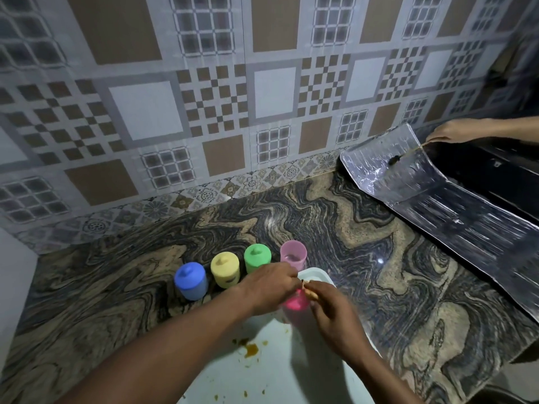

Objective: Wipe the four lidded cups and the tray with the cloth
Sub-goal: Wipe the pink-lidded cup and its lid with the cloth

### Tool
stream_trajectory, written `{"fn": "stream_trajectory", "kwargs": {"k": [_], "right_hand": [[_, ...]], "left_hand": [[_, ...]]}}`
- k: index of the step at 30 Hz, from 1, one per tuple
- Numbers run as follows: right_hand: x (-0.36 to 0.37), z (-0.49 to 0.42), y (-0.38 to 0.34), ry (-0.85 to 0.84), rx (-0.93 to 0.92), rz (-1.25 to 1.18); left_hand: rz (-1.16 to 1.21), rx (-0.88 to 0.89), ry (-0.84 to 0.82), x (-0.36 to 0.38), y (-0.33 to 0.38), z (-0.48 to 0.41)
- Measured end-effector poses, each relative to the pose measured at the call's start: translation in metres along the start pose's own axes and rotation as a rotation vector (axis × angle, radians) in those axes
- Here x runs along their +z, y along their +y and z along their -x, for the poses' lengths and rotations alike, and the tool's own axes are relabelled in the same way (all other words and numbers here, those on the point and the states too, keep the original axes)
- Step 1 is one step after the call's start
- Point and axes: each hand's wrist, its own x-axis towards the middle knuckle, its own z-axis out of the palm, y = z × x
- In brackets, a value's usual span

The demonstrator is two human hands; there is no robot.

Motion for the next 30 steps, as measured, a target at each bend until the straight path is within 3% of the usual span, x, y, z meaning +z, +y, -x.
{"fn": "stream_trajectory", "kwargs": {"k": [5, 8, 10, 13, 16, 18, 20, 25, 28, 30], "right_hand": [[0.003, 0.009, 0.007, -0.032, -0.322, 0.249], [-0.001, 0.016, 0.005, -0.146, -0.306, 0.226], [-0.002, 0.018, 0.001, -0.037, -0.100, -0.010], [-0.009, 0.002, -0.015, 0.209, 0.348, -0.531], [-0.015, -0.019, -0.040, 0.213, 0.687, -1.005], [-0.013, -0.025, -0.058, 0.196, 0.738, -1.097], [-0.005, -0.026, -0.069, 0.146, 0.661, -1.074], [0.001, -0.021, -0.064, 0.101, 0.446, -0.739], [-0.008, -0.020, -0.063, 0.031, 0.399, -0.681], [-0.014, -0.020, -0.064, -0.037, 0.392, -0.661]], "left_hand": [[0.019, 0.009, 0.105, 0.006, -0.011, 0.014], [0.033, -0.082, 0.218, 0.007, -0.018, 0.024], [0.058, -0.118, 0.298, 0.000, -0.021, 0.027], [0.057, -0.116, 0.389, -0.010, -0.017, 0.027], [0.064, -0.102, 0.472, -0.015, -0.006, 0.024], [0.060, -0.097, 0.522, -0.017, 0.005, 0.019], [0.058, -0.094, 0.555, -0.018, 0.013, 0.015], [0.087, -0.128, 0.505, -0.020, 0.023, 0.021], [0.311, -0.308, 0.482, -0.025, 0.023, 0.026], [0.604, -0.499, 0.396, -0.032, 0.019, 0.025]]}}
